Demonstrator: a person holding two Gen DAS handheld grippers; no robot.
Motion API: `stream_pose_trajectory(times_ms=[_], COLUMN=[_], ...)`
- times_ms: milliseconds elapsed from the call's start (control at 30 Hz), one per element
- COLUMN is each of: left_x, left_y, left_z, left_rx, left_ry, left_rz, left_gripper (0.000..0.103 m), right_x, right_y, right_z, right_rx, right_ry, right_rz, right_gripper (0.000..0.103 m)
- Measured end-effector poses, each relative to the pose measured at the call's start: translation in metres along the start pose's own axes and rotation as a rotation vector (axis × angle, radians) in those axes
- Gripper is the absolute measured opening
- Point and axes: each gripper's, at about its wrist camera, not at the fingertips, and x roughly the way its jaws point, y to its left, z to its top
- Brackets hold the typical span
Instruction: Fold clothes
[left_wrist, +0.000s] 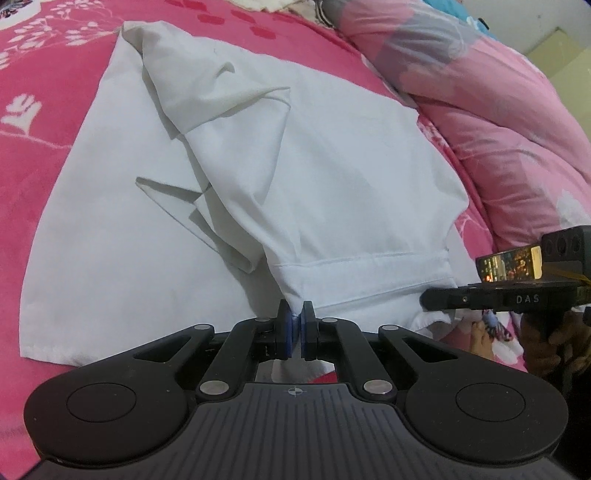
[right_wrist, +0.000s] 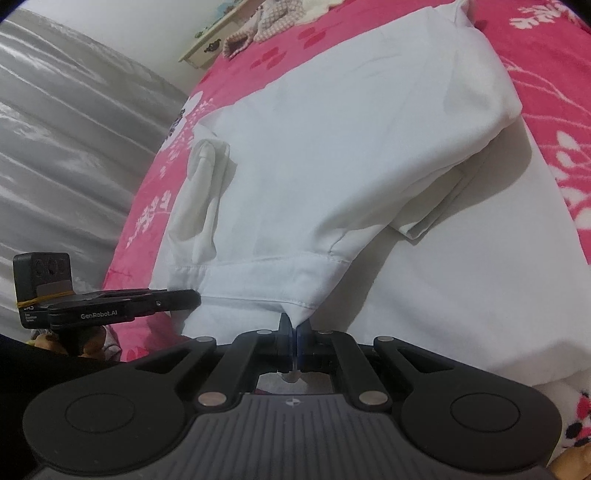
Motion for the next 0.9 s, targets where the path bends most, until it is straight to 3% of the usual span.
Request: stream_pose_trajectory(times_ms=[200,467,667,767,900], left_x=[0.01,0.009,0.009,0.008,0.005], left_y=[-0.002,-0.004,-0.003,-0.003,-0.007], left_z=[-0.003,-0.004,-0.007,-0.009,-0.01], left_rx=[0.012,0.006,0.017,0.018,0.036], left_ry=[0.05,0.041,0.046,0.04,0.041], left_rz=[0.029,0.054,0.056,0.055,0.065], left_gripper=[0.003,0.01,0.014,0.016,0.026], right_x=[0.002,-0.029,-0.057,-0.038,0.004], right_y=[-0.004,0.019,0.046,0.064,0.069], right_z=[-0.003,0.004,0.022,0.02,0.004], right_rx=[-0.001,-0.209,-0.327,-0.421,-0.519], right_ry=[0.047,-0.017,-0.133,-0.111,-0.006], right_rz=[-0.037,-0.163,-0.122,-0.082,-0.088], right_gripper=[0.006,0.03,0.03,0.028,0.023])
